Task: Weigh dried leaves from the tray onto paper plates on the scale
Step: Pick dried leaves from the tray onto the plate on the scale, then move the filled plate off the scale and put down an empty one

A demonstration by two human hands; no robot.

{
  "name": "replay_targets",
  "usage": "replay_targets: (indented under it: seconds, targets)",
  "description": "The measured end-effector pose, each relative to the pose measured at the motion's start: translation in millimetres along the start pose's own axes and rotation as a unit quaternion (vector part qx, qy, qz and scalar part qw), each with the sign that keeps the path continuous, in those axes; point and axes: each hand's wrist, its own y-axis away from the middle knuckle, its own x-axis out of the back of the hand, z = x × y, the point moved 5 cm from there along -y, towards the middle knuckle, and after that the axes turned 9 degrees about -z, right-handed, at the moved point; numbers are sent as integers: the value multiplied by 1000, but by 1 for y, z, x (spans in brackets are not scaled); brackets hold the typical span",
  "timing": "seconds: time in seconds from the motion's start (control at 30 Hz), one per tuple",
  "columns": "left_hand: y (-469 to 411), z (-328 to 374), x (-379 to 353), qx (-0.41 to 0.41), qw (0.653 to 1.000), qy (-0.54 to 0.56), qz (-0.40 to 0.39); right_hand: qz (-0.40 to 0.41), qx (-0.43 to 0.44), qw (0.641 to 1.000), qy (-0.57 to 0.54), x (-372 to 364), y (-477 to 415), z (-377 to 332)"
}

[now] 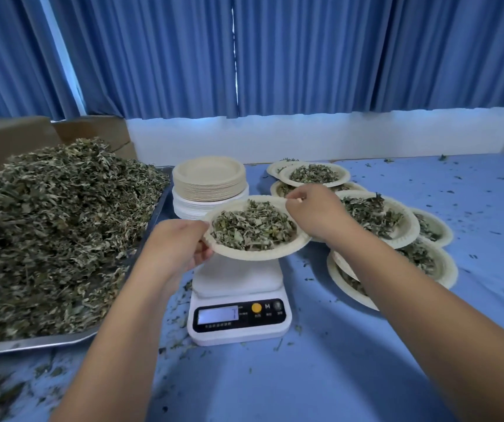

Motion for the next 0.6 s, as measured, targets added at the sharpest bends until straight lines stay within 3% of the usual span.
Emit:
replay_targets:
  seconds: [0.23, 0.6]
  targets:
    - [6, 18, -60, -36, 993, 109, -1, 44, -15, 998, -38, 51, 1, 29]
    - [-14, 41, -208, -34, 993, 60, -99, 108, -61, 992, -20, 168, 10, 129]
